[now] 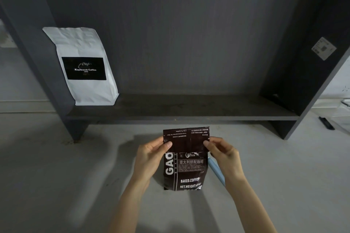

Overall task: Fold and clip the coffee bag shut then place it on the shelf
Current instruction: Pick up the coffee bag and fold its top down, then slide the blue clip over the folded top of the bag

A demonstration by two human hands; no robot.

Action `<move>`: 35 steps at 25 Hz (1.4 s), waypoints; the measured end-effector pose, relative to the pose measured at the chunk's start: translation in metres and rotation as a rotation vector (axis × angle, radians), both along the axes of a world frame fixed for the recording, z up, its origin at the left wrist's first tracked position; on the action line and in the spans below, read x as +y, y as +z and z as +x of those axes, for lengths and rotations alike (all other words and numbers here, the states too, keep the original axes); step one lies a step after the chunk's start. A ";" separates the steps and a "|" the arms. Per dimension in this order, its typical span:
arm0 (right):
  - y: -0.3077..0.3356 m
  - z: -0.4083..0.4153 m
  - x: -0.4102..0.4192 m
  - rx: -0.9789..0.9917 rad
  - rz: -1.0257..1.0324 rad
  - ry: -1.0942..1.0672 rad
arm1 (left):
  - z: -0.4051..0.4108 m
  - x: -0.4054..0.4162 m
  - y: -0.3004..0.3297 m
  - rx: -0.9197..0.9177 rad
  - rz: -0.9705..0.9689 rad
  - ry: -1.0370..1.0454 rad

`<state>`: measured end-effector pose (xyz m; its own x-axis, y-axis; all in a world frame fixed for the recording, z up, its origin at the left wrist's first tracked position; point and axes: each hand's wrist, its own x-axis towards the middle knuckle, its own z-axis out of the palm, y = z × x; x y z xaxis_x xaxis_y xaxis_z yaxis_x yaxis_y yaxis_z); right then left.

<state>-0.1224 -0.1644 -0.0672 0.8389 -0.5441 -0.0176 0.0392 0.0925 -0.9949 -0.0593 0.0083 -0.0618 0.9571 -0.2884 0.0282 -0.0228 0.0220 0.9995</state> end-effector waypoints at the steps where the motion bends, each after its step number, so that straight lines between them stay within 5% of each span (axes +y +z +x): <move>1: -0.002 -0.001 -0.002 0.006 -0.030 -0.019 | 0.000 -0.001 0.000 -0.003 0.001 0.006; 9: -0.028 -0.022 -0.029 0.229 -0.300 -0.189 | -0.005 -0.009 0.002 -0.022 -0.019 0.034; 14: -0.057 -0.026 -0.033 0.548 -0.668 -0.040 | -0.006 -0.011 0.003 -0.049 -0.031 0.006; 19: -0.067 -0.028 -0.030 0.784 -0.747 0.016 | -0.006 -0.010 0.003 -0.050 -0.023 -0.009; 25: -0.072 -0.031 -0.030 0.806 -0.753 0.034 | -0.006 -0.009 0.002 -0.035 -0.017 -0.017; 35: -0.038 -0.028 -0.025 0.513 -0.686 0.041 | -0.008 -0.008 -0.002 -0.052 0.015 -0.021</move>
<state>-0.1507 -0.1896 -0.1056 0.8363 -0.5427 -0.0785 -0.4217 -0.5449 -0.7248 -0.0677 0.0008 -0.0638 0.9482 -0.3092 0.0727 -0.0740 0.0076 0.9972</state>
